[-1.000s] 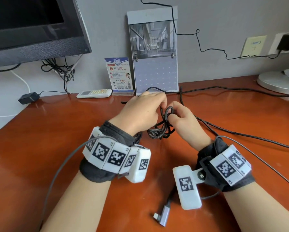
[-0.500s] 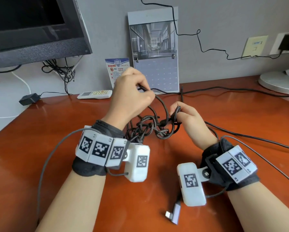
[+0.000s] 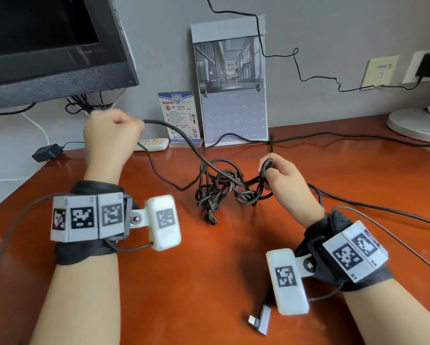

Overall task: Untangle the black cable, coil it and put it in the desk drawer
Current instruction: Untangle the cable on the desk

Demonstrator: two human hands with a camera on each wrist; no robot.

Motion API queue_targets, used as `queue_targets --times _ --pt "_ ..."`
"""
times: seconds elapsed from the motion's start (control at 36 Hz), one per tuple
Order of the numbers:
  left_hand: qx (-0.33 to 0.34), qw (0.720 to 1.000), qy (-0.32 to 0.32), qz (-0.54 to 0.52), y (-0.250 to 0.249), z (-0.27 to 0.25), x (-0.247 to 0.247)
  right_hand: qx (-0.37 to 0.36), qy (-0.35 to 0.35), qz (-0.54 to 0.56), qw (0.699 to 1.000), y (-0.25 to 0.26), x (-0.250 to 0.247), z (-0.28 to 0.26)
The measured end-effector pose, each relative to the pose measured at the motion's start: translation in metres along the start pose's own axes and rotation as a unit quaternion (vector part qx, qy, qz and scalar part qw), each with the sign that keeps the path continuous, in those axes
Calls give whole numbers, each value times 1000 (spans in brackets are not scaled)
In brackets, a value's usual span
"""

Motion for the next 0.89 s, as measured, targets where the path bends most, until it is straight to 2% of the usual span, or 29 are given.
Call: queue_targets --times 0.08,0.17,0.22,0.31,0.36,0.42,0.47,0.53,0.58,0.67,0.72,0.81,0.89 --pt "-48 987 63 139 13 2 8 -5 4 -16 1000 1 1 -3" --pt "-40 950 146 274 14 4 15 2 1 -33 999 1 0 -3" --pt "-38 933 176 312 11 4 19 12 4 -46 999 1 1 -3" --pt "-29 928 210 306 1 -6 18 13 24 -76 997 4 3 -5" --pt "11 939 205 277 -10 -15 21 -2 33 -90 995 7 5 -6" --pt "105 944 184 254 -26 -29 26 -12 32 -104 994 7 7 -6" --pt "218 927 195 233 -44 -43 35 -19 24 -109 994 9 8 -6" --pt "283 907 254 179 -55 -57 47 -21 13 -102 994 10 9 -6" --pt "298 890 296 176 -62 -72 58 -20 3 -97 995 11 9 -7" --pt "328 836 290 330 -61 -91 75 -25 -9 -109 994 8 10 -6" --pt "332 806 295 392 -57 -97 81 -27 -20 -113 993 5 11 -5" --pt "317 784 316 430 -50 -96 83 -29 -40 -90 995 5 9 -5" --pt "307 787 328 423 -46 -92 82 -31 -42 -65 996 6 7 -5"
Point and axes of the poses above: each hand's wrist, its own z-axis towards the middle knuckle, its own x-axis out of the palm, y = z × x, the point moved 2 cm from there along z, towards the middle knuckle, and after that the axes turned 7 degrees about -z, right-handed, at the moved point
